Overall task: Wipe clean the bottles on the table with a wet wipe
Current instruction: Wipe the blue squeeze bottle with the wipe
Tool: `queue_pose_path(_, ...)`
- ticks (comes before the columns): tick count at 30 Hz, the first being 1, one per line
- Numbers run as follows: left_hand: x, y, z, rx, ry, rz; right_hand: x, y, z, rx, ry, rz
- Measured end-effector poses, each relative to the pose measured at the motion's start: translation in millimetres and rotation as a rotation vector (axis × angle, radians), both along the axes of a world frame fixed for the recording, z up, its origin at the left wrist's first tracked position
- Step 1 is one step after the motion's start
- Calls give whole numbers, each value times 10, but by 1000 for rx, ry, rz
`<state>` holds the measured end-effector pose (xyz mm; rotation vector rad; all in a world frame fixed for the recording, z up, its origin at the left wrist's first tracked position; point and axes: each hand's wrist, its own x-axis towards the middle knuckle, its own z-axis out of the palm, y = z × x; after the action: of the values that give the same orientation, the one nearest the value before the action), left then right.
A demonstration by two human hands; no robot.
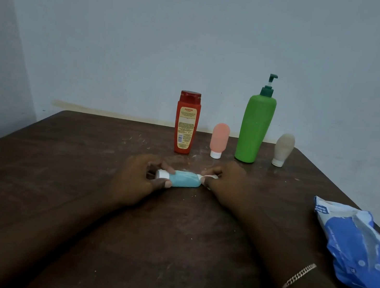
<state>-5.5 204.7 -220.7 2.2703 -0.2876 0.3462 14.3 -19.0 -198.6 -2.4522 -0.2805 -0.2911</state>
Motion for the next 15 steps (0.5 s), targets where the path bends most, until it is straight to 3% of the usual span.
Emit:
queue_pose_path(4, 65, 18, -6, -29, 128, 60, -94, 227, -33, -4, -30, 24)
queue_pose_path(9, 49, 29, 21, 16, 131, 30, -276, 535, -48, -61, -117, 172)
queue_pose_path(15, 70, 44, 36, -2, 188, 45, -107, 185, -59, -19, -63, -1)
